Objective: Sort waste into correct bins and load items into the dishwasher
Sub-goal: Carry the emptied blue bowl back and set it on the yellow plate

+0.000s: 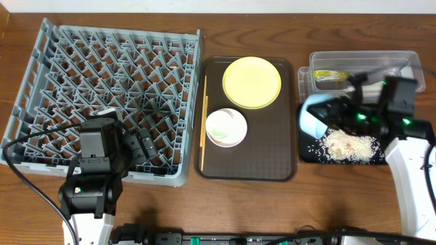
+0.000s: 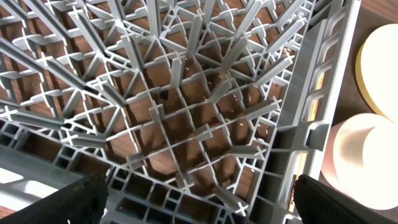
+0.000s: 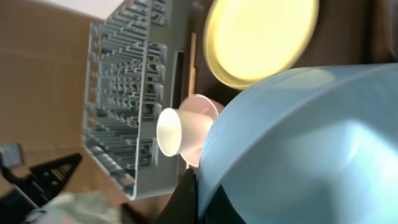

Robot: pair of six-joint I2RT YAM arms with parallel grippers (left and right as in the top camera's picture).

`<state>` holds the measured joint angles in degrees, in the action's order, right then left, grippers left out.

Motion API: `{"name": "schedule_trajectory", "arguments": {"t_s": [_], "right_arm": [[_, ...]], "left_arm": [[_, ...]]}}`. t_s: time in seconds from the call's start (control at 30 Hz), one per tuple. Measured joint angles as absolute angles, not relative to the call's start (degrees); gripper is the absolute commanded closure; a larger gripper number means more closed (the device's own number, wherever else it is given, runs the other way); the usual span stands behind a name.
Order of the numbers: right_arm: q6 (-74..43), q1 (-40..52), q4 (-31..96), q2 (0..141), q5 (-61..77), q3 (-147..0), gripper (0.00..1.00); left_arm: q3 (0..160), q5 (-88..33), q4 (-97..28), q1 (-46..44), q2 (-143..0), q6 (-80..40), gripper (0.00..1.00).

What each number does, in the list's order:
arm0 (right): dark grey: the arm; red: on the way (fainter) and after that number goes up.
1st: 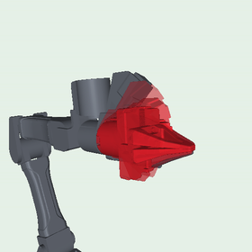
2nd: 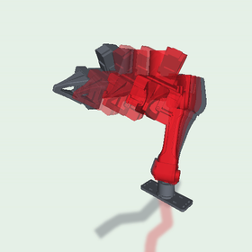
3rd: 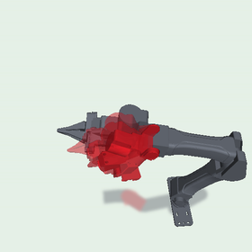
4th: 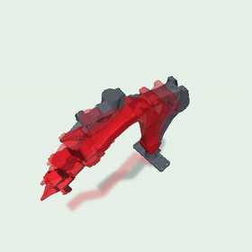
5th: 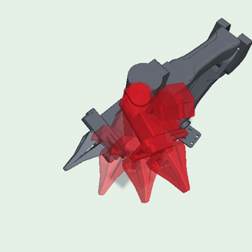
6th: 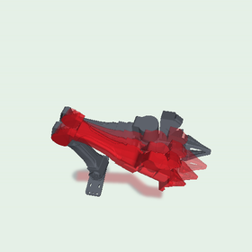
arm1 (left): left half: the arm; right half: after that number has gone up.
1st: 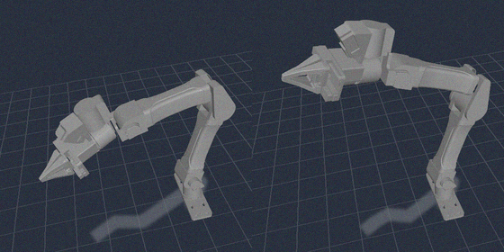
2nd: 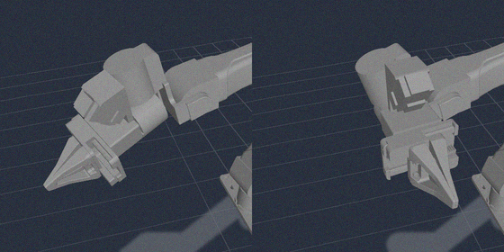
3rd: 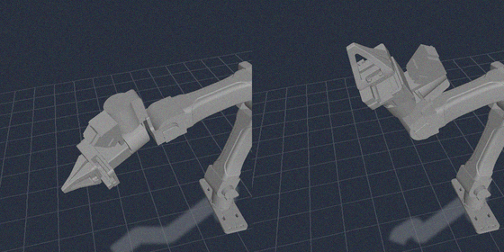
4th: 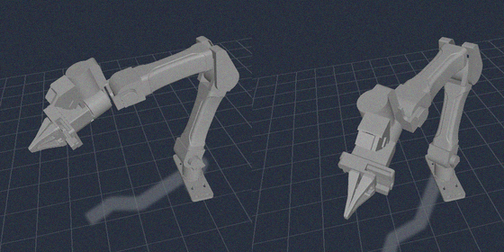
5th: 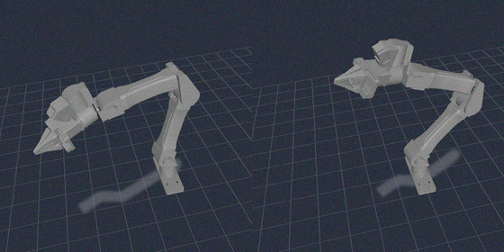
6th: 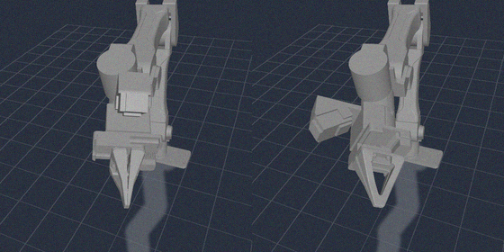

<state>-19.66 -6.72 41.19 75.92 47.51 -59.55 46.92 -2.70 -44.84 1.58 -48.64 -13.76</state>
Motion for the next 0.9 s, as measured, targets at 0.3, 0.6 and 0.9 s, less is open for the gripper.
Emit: {"name": "schedule_trajectory", "arguments": {"t_s": [0.3, 0.6, 0.9], "right_arm": [[-9.04, 15.18, 37.69, 78.87, 18.46, -72.20, 0.99], [-0.32, 23.46, 25.85, 90.32, 5.63, -72.31, 0.99], [2.02, 26.70, 21.30, 104.62, 3.81, -72.31, 0.99]], "left_arm": [[46.92, -2.68, -44.86, 1.58, -48.64, -13.76, 0.02], [46.92, -2.70, -44.86, 1.58, -48.64, -13.76, 0.02], [46.92, -2.68, -44.84, 1.58, -48.64, -13.76, 0.02]]}}
